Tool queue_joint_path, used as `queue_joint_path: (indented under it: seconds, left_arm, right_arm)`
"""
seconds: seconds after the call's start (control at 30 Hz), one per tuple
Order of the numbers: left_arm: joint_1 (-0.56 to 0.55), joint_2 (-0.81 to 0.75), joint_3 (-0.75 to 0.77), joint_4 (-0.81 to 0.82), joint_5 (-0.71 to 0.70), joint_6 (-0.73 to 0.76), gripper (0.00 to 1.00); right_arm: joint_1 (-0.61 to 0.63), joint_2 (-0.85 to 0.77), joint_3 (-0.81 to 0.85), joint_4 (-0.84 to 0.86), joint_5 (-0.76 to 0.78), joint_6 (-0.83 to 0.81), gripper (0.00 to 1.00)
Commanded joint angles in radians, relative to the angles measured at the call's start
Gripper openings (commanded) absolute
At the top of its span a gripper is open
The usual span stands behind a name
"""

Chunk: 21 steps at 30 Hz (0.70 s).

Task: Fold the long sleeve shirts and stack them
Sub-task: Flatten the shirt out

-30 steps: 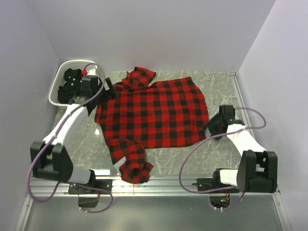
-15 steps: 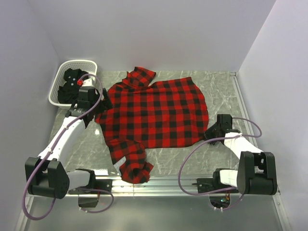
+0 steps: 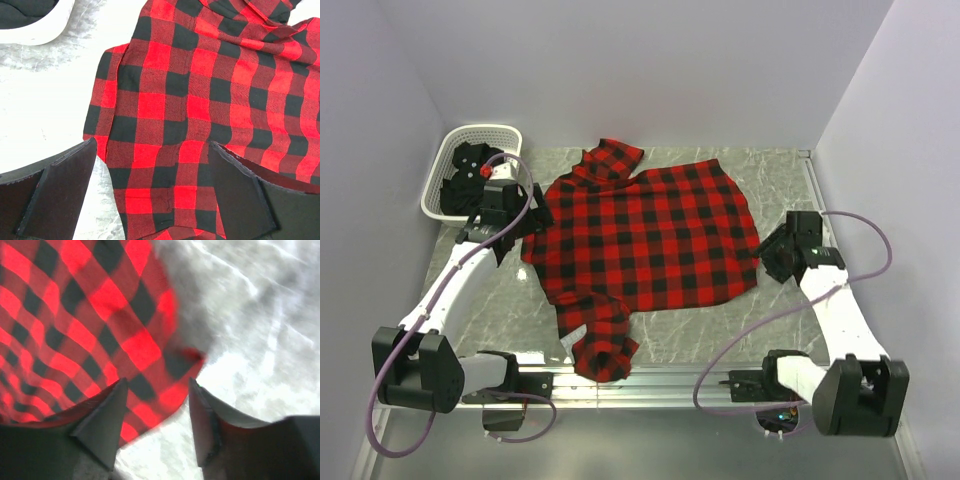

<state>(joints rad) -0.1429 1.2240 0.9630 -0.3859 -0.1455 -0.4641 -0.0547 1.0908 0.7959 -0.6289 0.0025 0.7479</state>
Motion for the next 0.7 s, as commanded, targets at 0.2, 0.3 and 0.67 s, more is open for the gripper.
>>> queue_joint_path:
  seconds: [0.2,0.3,0.67]
  left_arm:
    - [0.000,0.009,0.005,0.019,0.012,0.015,0.99]
    - [-0.001,0.008,0.002,0.018,0.012,0.018,0.99]
    - [0.000,0.005,0.000,0.021,0.009,0.019,0.99]
  right_arm:
    - [0.003,-0.118,-0.136,-0.089,0.001,0.007,0.60]
    - [0.001,-0.097,-0.223,-0.011,-0.067,0.056,0.37]
    - [0.003,-0.017,-0.334,0.216,-0.099,0.134,0.41]
